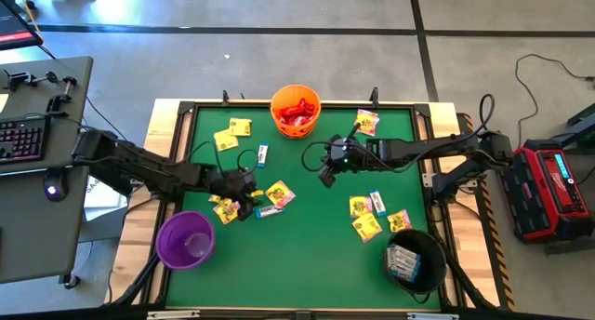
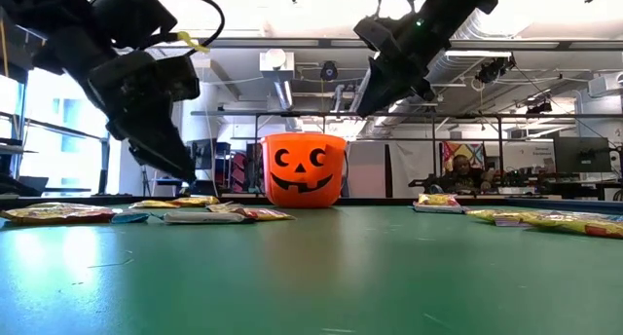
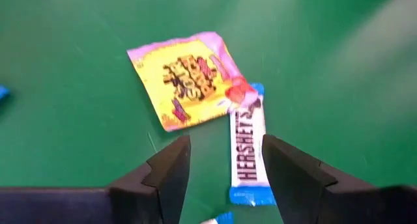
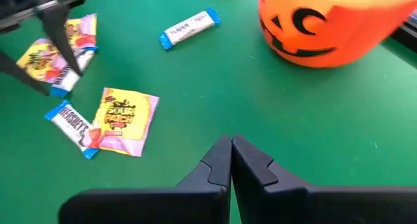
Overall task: Sort candy by brand, put in halloween buckets
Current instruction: Put the white chocolate bar into the black bucket
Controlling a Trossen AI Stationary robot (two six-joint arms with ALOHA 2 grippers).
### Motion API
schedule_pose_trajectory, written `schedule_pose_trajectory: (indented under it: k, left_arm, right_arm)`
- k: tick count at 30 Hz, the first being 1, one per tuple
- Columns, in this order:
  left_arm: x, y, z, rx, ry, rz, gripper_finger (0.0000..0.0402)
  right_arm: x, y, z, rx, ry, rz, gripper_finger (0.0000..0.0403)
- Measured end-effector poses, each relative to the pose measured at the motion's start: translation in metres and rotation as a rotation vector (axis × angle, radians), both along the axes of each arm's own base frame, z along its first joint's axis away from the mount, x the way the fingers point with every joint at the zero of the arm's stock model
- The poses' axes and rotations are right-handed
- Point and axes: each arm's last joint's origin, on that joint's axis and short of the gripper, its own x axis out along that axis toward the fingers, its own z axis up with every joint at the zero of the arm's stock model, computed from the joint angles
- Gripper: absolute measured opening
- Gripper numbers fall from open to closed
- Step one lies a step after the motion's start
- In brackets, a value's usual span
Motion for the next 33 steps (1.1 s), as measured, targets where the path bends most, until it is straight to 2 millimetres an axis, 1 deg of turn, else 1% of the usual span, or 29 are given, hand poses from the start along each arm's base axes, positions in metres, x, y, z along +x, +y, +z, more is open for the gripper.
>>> schedule_pose_trajectory:
  k: [8,12,14,17,20,23,25,28,33]
  left_arm:
    - [0.001,-0.011,-0.005,0.008,0.02,-0.057,0.0184]
    - [0.001,-0.015,-0.006,0.025,0.012,-0.091,0.0184]
    - [0.002,-0.017,-0.004,0.024,-0.008,-0.098,0.0184]
    - [0.002,-0.019,-0.004,0.002,-0.013,-0.085,0.0184]
    - [0.002,-0.02,-0.004,-0.012,-0.013,-0.066,0.0184]
    - [0.002,-0.02,-0.004,0.009,-0.017,-0.05,0.0184]
    - [0.002,-0.021,-0.004,0.033,-0.021,-0.034,0.0184]
    - [0.001,-0.024,-0.003,0.079,-0.032,-0.019,0.0184]
    - [0.001,-0.028,-0.003,0.11,-0.044,-0.052,0.019]
  right_arm:
    - [0.0,0.003,0.0,-0.017,0.01,0.032,0.0]
    - [0.0,0.003,0.0,0.013,-0.005,-0.005,0.0001]
    - [0.0,0.003,0.0,0.015,-0.006,-0.008,0.0007]
    - [0.0,0.004,0.0,0.042,-0.012,-0.005,0.0036]
    - [0.001,0.004,0.0,0.052,-0.013,0.002,0.0081]
    - [0.001,0.004,0.0,0.055,-0.013,0.004,0.0121]
    - [0.001,0.004,0.0,0.056,-0.015,0.004,0.0138]
    - [0.001,0.004,0.0,0.055,-0.021,0.004,0.0152]
    - [0.001,0.004,0.0,0.054,-0.021,0.005,0.0154]
